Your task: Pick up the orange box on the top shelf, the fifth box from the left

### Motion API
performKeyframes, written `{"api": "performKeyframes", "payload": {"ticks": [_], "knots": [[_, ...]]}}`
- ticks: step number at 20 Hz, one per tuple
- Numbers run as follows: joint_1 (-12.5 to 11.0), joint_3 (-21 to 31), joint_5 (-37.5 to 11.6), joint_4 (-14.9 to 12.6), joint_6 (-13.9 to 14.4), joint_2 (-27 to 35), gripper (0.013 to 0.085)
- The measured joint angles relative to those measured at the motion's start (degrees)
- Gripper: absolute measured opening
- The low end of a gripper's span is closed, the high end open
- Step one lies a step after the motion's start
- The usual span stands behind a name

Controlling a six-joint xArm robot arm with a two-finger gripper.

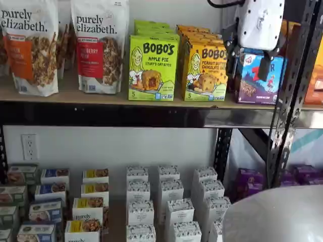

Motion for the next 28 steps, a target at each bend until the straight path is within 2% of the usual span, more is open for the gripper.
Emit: {"api": "performKeyframes", "payload": {"ticks": [3,7,12,21,23,28], "knots": [[-1.71,-2.52,4.72,2.38,-0.50,2.69,0.0850],[-1.98,-2.29,4.23,2.72,-0.73,2.55,0.0850],[-1.40,0.43,-1.47,2.51,-0.59,0.54,0.0850],[3.79,4.15,-14.43,-3.19,2.99,-0.60,0.0850],[3.80,3.61,-15.07,-2.48,3.15,0.52,0.0850],[3.62,5.70,-21.22,-0.07,3.07,-0.02,0.0850]]}}
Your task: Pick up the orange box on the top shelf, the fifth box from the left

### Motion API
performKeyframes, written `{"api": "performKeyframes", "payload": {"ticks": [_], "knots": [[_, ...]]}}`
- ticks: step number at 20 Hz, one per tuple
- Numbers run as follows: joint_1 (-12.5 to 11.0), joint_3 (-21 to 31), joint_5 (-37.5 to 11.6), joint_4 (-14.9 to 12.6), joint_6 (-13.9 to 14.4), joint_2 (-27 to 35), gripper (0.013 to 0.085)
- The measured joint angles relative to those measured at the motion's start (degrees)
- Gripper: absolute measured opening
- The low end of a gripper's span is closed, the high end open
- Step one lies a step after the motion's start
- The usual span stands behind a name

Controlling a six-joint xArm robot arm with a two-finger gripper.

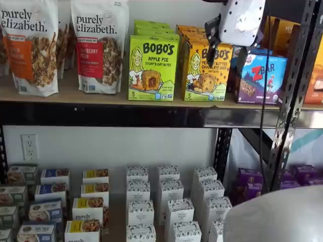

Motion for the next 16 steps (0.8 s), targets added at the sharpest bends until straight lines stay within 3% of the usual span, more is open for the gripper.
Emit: {"api": "performKeyframes", "payload": {"ticks": [10,16], "knots": [[3.26,1.60,-8.20,-3.01,3.12,1.50,0.0850],[2.79,1.38,-11.58,-2.76,2.68,3.10,0.0850]]}}
